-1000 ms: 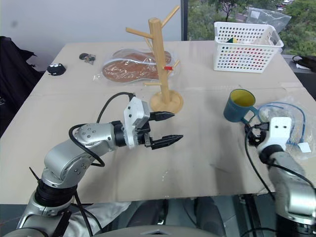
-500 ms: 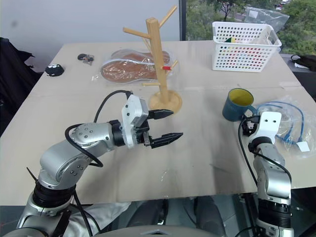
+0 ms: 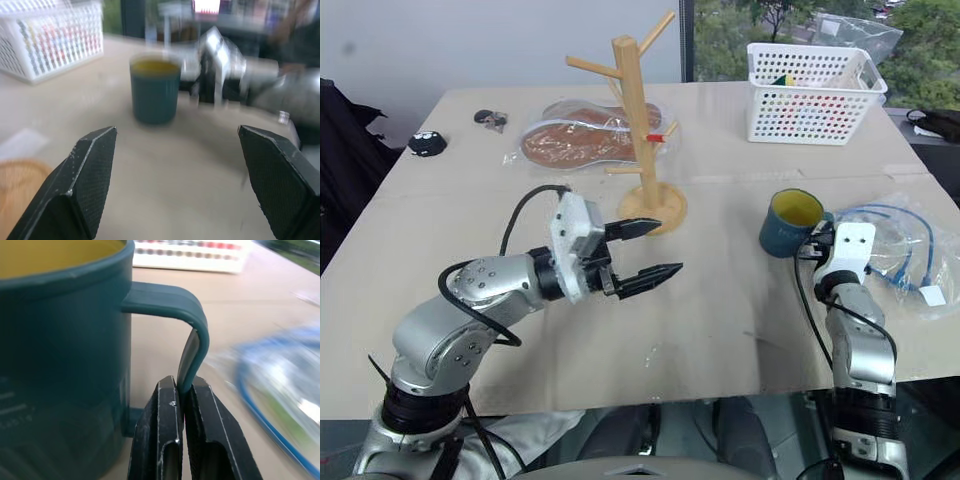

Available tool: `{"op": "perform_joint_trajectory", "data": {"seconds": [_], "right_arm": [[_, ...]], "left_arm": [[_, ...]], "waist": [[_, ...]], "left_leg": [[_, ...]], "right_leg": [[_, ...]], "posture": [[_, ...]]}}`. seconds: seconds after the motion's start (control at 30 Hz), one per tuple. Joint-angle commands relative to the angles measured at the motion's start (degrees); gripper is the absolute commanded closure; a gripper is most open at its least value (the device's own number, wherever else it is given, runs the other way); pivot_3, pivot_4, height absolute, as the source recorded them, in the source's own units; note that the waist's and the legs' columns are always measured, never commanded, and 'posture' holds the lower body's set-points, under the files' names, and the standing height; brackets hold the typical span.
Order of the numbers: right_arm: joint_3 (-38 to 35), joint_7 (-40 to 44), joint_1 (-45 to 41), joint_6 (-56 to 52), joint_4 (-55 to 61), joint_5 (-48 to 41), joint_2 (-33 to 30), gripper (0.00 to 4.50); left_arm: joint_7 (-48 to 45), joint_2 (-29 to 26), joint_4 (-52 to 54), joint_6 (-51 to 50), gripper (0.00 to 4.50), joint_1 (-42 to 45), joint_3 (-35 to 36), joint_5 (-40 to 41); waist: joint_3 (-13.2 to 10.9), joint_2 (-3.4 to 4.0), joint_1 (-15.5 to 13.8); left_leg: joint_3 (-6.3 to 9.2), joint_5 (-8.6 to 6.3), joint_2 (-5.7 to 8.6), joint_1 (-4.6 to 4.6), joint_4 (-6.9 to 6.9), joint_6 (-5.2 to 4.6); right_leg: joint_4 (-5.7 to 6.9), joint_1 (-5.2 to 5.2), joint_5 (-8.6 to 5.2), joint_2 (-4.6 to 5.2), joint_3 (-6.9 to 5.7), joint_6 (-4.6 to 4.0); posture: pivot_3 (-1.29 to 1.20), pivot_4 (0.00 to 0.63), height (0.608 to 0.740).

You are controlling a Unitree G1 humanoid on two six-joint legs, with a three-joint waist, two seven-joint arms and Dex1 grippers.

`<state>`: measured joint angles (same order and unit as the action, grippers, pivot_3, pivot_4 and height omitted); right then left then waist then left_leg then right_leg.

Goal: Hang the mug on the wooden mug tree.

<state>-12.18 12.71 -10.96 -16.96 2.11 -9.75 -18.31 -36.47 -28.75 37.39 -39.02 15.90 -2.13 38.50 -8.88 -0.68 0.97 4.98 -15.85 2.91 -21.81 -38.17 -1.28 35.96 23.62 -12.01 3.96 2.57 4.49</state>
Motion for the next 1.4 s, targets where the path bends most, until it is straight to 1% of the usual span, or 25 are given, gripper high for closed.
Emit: {"op": "perform_joint_trajectory", "data": {"seconds": [0.03, 0.1, 0.13, 0.23, 0.3, 0.4, 0.5, 0.57, 0.7, 0.9, 1.0, 1.13, 1.23, 1.3, 1.37, 1.4], "right_arm": [[5.51, 13.75, -5.89, -1.44, 4.31, -2.32, -7.44, 4.45], [8.61, 20.37, -10.81, -4.91, 6.74, -4.4, -11.34, 4.45], [9.94, 22.79, -13.14, -6.54, 7.53, -4.99, -12.88, 4.45], [13.97, 28.95, -21.61, -11.32, 8.15, -5.36, -17.18, 4.45], [15.79, 30.69, -27.38, -14.43, 7.85, -5.28, -18.47, 4.45], [18.26, 33.25, -33.14, -17.6, 7.28, -5.15, -19.24, 4.45], [23.8, 36.21, -40.09, -17.18, 5.12, -1.05, -20.01, 4.45], [26.32, 37.81, -43.58, -17.39, 3.64, 0.55, -19.93, 4.45], [28.52, 39.12, -48.09, -18.96, 1.39, 2.09, -18.58, 4.45], [31.88, 41.16, -52.82, -15.56, -3.01, 5.58, -16.22, 4.45], [32.71, 41.0, -54.65, -15.24, -4.64, 6.69, -13.59, 4.45], [32.84, 38.18, -56.77, -14.5, -8.7, 9.34, -10.2, 4.45], [32.25, 37.53, -57.16, -15.02, -10.25, 10.44, -9.32, 3.66], [31.68, 37.38, -57.1, -15.4, -10.41, 10.59, -9.11, 2.79], [30.05, 36.88, -56.79, -16.45, -10.04, 10.09, -9.4, 1.73], [29.23, 36.54, -56.6, -16.94, -9.82, 10.0, -9.73, 1.3]], "left_arm": [[-0.14, 4.29, 0.57, 10.15, 0.51, -3.97, 6.62, 1.34], [0.31, 7.29, -0.98, 16.82, 0.51, -7.43, 9.88, -0.62], [0.22, 8.7, -1.66, 18.84, 0.51, -9.0, 11.18, -0.27], [-0.76, 10.37, -2.43, 22.2, 0.51, -12.45, 13.46, 1.16], [-0.84, 11.04, -2.53, 23.36, 0.51, -13.29, 14.64, 2.98], [-1.67, 10.98, -3.42, 24.95, 0.51, -13.63, 15.32, 3.78], [-1.72, 11.56, -4.74, 27.96, 0.51, -13.9, 16.73, 3.38], [-2.06, 11.76, -5.12, 29.43, 0.51, -15.11, 16.86, 2.8], [-2.77, 11.55, -5.4, 31.28, 0.51, -16.87, 16.43, 2.37], [-1.68, 12.87, -5.69, 33.01, 0.51, -17.34, 14.36, 1.62], [-1.52, 13.09, -5.81, 33.53, 0.51, -17.45, 13.6, 1.14], [-1.41, 12.87, -6.43, 33.93, 0.51, -17.0, 13.52, 0.87], [-1.51, 12.42, -6.52, 33.86, 0.51, -16.94, 13.79, 1.12], [-1.65, 12.11, -6.46, 33.83, 0.51, -17.25, 13.9, 1.31], [-1.69, 11.61, -6.2, 33.55, 0.51, -17.79, 13.92, 1.34], [-1.67, 11.37, -6.04, 33.17, 0.51, -18.16, 13.94, 1.58]], "waist": [[-0.09, 0.15, 0.32], [-0.12, 0.2, 0.44], [-0.12, 0.22, 0.66], [-0.11, 0.2, 0.65], [-0.12, 0.19, 0.23], [-0.12, 0.13, -0.63], [-0.13, 0.13, -0.52], [-0.13, 0.14, -0.33], [-0.13, 0.14, -0.27], [-0.14, 0.14, -0.24], [-0.14, 0.15, -0.17], [-0.15, 0.16, -0.06], [-0.15, 0.16, -0.27], [-0.15, 0.16, -0.27], [-0.15, 0.16, -0.19], [-0.15, 0.16, -0.17]], "left_leg": [[-0.02, 0.0, 0.0, 0.02, 0.0, 0.0], [-0.07, 0.0, -0.02, 0.03, 0.0, -0.01], [-0.07, 0.0, -0.06, 0.04, 0.0, -0.01], [0.06, 0.0, -0.09, 0.01, 0.01, -0.01], [0.1, -0.07, -0.05, -0.04, -0.02, -0.12], [0.14, -0.06, -0.02, -0.11, -0.07, -0.1], [0.15, -0.03, 0.02, -0.18, -0.08, -0.06], [0.13, -0.03, 0.01, -0.18, -0.06, -0.05], [0.15, -0.04, -0.01, -0.19, 0.0, -0.04], [0.13, -0.04, 0.0, -0.18, 0.01, -0.04], [0.15, -0.03, 0.0, -0.19, 0.02, -0.04], [0.15, -0.03, -0.01, -0.18, 0.07, -0.02], [0.16, -0.03, 0.0, -0.19, 0.07, -0.02], [0.17, -0.03, 0.01, -0.21, 0.07, -0.02], [0.16, -0.03, 0.02, -0.22, 0.07, -0.02], [0.16, -0.03, 0.02, -0.21, 0.08, -0.02]], "right_leg": [[0.0, -0.01, 0.0, -0.01, 0.02, 0.0], [-0.01, -0.01, 0.0, -0.02, 0.07, 0.0], [-0.01, 0.0, 0.0, -0.05, 0.07, -0.01], [-0.02, -0.04, 0.0, -0.06, -0.06, -0.02], [-0.04, -0.03, 0.0, -0.02, -0.11, -0.02], [-0.09, -0.03, 0.0, 0.05, -0.16, -0.01], [-0.12, 0.03, 0.01, 0.09, -0.19, -0.02], [-0.12, 0.06, 0.01, 0.09, -0.17, -0.02], [-0.12, 0.1, 0.0, 0.08, -0.18, -0.02], [-0.11, 0.1, 0.01, 0.09, -0.17, -0.03], [-0.11, 0.12, 0.01, 0.08, -0.17, -0.03], [-0.09, 0.16, 0.01, 0.07, -0.16, -0.04], [-0.09, 0.16, 0.01, 0.08, -0.18, -0.04], [-0.11, 0.16, 0.01, 0.09, -0.18, -0.04], [-0.12, 0.18, 0.01, 0.09, -0.17, -0.04], [-0.11, 0.18, 0.01, 0.09, -0.17, -0.04]], "posture": [[0.0, 0.15, 0.74], [0.0, 0.15, 0.74], [0.0, 0.15, 0.74], [0.0, 0.15, 0.74], [0.0, 0.15, 0.74], [0.0, 0.15, 0.74], [0.0, 0.15, 0.74], [0.0, 0.15, 0.74], [0.0, 0.15, 0.74], [0.0, 0.15, 0.74], [0.0, 0.15, 0.74], [0.0, 0.15, 0.74], [0.0, 0.15, 0.74], [0.0, 0.15, 0.74], [0.0, 0.15, 0.74], [0.0, 0.15, 0.74]]}}
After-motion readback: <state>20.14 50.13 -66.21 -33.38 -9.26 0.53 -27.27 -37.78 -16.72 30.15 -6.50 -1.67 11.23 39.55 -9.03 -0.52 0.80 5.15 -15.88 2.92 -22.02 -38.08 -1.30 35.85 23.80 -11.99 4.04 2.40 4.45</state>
